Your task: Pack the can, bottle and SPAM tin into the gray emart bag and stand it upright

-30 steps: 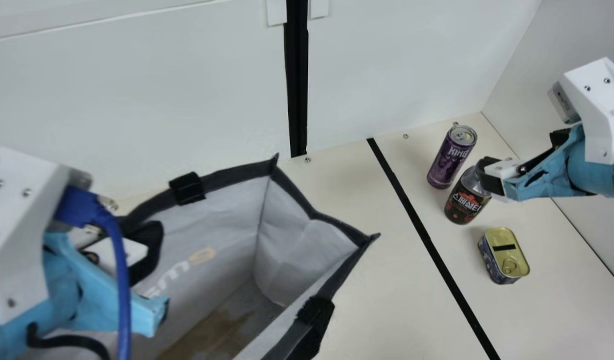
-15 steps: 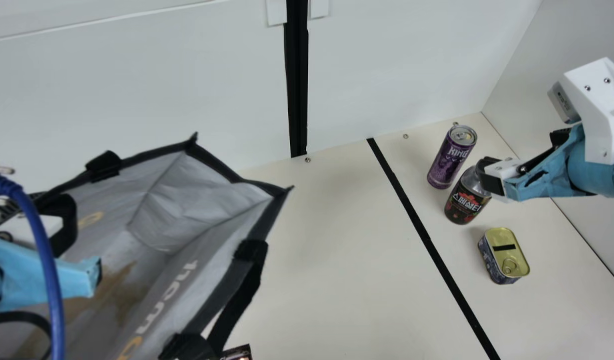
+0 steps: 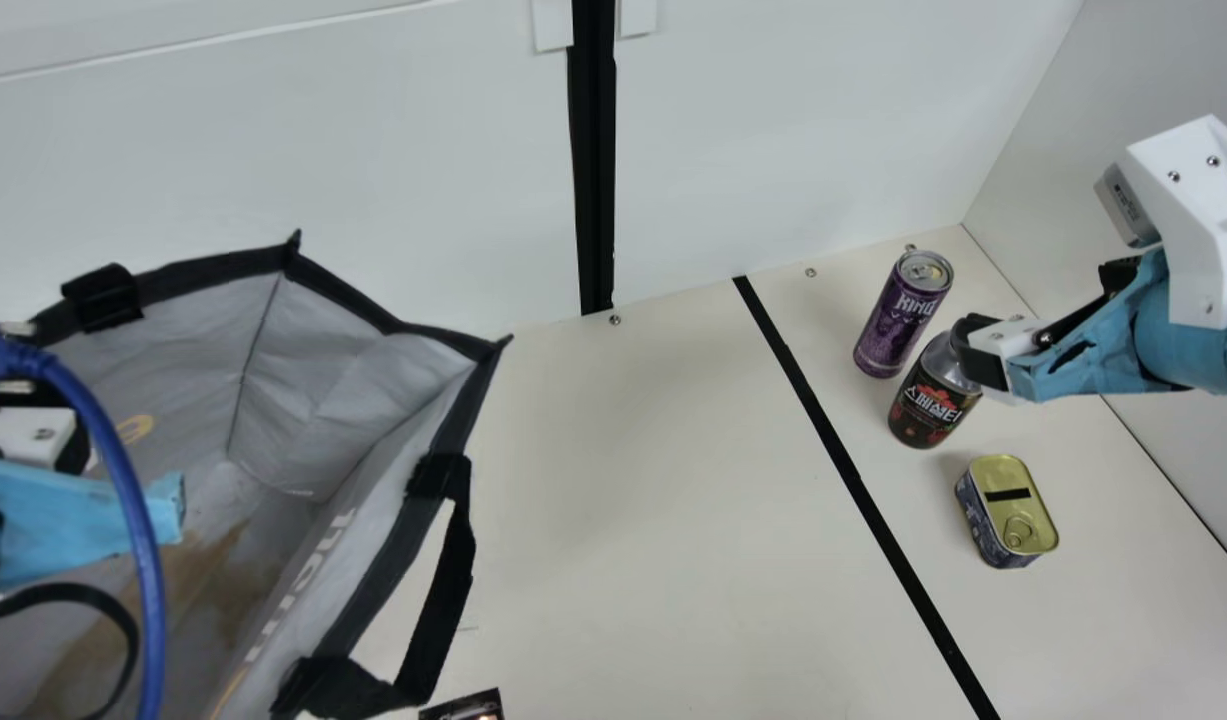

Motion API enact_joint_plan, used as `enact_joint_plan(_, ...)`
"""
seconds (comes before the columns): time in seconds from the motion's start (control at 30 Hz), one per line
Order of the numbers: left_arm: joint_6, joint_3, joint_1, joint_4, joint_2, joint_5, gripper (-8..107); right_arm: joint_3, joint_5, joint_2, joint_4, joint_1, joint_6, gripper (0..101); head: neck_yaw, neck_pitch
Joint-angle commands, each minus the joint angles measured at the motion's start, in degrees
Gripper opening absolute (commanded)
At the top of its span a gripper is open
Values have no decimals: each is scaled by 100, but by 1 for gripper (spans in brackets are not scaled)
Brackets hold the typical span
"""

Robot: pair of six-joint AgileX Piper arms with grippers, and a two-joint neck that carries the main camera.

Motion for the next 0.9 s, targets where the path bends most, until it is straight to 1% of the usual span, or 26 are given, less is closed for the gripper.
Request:
enact_joint_plan(0.0,-217,174,-77,299,19,3,-8,0,0,0,0,0,0,95,-5,-130)
enact_joint_plan(0.2,-694,621,-307,539,79,3,-8,0,0,0,0,0,0,95,-5,-130)
enact_joint_plan(0.4,-1072,940,-518,352,173,3,-8,0,0,0,0,0,0,95,-5,-130)
enact_joint_plan(0.57,-1262,1056,-717,109,247,3,-8,0,0,0,0,0,0,95,-5,-130)
enact_joint_plan(0.87,-1468,1080,-1071,-172,388,3,-8,0,0,0,0,0,0,95,-5,-130)
